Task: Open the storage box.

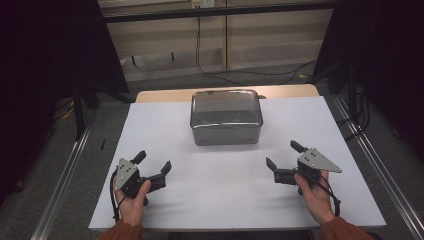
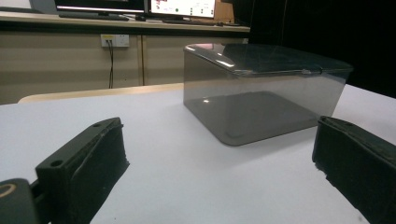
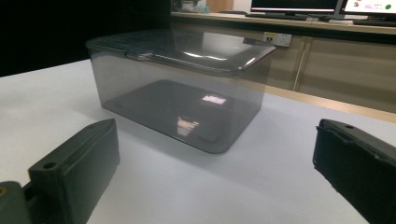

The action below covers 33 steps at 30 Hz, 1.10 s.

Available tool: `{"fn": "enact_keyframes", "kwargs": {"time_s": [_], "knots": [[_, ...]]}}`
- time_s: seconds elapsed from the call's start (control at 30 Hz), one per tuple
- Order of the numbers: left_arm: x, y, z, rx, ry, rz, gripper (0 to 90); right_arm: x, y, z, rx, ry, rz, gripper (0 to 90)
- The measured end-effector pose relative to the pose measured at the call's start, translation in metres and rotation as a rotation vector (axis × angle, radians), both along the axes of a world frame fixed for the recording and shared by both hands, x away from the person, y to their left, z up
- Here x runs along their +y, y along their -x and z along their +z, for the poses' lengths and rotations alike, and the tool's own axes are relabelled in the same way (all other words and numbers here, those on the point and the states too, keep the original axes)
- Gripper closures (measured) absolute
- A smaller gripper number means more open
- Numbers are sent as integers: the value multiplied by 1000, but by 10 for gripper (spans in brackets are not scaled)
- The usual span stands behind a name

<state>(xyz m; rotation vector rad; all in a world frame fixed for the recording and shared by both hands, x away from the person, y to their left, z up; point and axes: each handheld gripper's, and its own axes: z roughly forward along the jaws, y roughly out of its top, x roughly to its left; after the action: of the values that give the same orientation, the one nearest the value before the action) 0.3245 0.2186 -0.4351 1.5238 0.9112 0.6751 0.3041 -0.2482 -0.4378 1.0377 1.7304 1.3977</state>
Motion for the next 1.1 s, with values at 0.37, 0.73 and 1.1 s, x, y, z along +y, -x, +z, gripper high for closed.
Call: {"fn": "enact_keyframes", "kwargs": {"time_s": [0.37,0.73,1.1], "knots": [[-1,-1,-1,13,-7,-18,26,14,-10,1,3,24,32,1],[-1,0,-1,6,-23,-18,26,30,-25,10,-15,57,82,0],[-4,1,-1,26,-28,-38,26,44,-42,21,-44,77,119,0]]}}
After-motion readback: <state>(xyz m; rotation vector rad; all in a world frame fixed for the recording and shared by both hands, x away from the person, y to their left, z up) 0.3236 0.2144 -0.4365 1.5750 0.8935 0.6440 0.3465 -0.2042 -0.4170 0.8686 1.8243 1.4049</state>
